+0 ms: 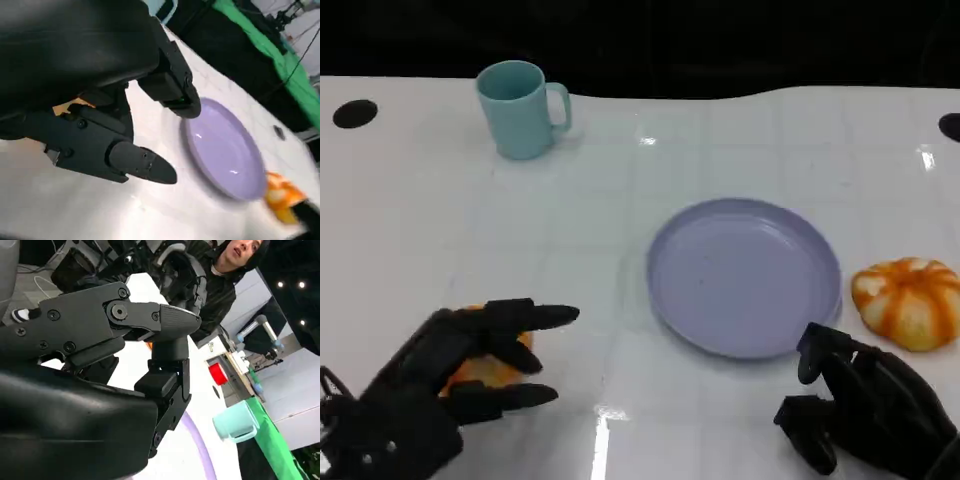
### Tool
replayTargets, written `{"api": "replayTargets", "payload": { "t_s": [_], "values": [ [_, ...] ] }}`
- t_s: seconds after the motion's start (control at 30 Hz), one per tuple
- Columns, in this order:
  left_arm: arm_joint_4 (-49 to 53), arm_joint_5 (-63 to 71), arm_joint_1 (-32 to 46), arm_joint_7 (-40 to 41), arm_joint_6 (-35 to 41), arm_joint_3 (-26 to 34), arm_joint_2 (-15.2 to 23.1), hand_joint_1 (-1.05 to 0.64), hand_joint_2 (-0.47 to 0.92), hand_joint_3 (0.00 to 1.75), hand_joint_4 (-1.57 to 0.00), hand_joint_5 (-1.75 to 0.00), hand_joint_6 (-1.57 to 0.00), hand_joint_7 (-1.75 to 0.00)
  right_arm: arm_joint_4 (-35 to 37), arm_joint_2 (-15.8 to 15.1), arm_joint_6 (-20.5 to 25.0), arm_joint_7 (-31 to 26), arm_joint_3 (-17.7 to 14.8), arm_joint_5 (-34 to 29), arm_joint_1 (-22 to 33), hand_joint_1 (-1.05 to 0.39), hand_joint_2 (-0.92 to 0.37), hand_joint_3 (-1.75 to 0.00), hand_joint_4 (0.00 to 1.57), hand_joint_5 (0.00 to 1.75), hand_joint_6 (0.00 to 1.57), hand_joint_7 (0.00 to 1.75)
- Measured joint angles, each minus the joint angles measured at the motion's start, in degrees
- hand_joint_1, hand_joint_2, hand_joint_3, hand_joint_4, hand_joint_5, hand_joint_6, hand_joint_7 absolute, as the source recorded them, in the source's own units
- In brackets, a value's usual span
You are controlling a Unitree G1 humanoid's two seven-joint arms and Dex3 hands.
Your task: Grasp the bread from the table and place it into the plate.
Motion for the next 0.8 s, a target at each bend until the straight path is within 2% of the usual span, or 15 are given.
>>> {"api": "replayTargets", "payload": {
  "t_s": [0.03,0.1,0.17,0.3,0.43,0.63,0.8],
  "values": [
    [-1.73,3.76,0.37,2.02,0.56,-0.31,0.93,-0.57,0.83,0.00,-0.14,-1.32,-0.03,-0.98,0.02,0.01,0.00,0.00,-0.01,0.00,0.00,-0.61,-0.92,-0.47,1.14,1.75,0.96,1.69],
    [-6.00,10.59,1.11,5.01,3.11,-1.27,2.30,-0.57,0.81,0.00,-0.07,-1.33,-0.01,-0.94,0.02,0.02,-0.14,-0.05,0.01,-0.07,0.00,-0.61,-0.92,-0.48,1.15,1.75,0.96,1.70],
    [-10.06,15.98,1.53,6.51,6.30,-2.06,3.25,-0.61,0.84,0.01,-0.01,-1.40,0.00,-0.76,0.01,0.10,-0.21,-0.24,0.04,-0.15,0.00,-0.60,-0.91,-0.47,1.15,1.75,0.96,1.70],
    [-16.84,23.91,2.37,5.34,13.15,-4.45,6.45,-0.66,0.84,0.01,0.00,-1.44,0.00,-0.68,-0.02,0.17,0.88,-0.20,0.02,0.08,-0.02,-0.60,-0.91,-0.48,1.14,1.75,0.96,1.70],
    [-20.28,28.36,2.38,3.20,18.35,-6.57,8.01,-0.71,0.85,0.01,0.00,-1.32,0.00,-0.58,-0.06,0.18,0.71,-0.21,0.05,-0.03,-0.02,-0.61,-0.92,-0.50,1.14,1.75,0.95,1.73],
    [-23.95,36.62,2.27,-0.29,24.66,-10.08,10.22,-0.79,0.88,0.01,0.00,-1.25,0.00,-0.52,-0.29,0.18,0.37,-0.37,0.07,-0.11,-0.01,-0.62,-0.91,-0.48,1.14,1.75,0.94,1.74],
    [-23.92,42.08,1.33,-0.99,27.65,-12.69,10.95,-0.81,0.85,0.00,0.00,-1.25,0.00,-0.58,-0.56,0.18,0.47,-0.42,0.09,-0.10,0.01,-0.61,-0.92,-0.48,1.14,1.75,0.94,1.74]
  ]
}}
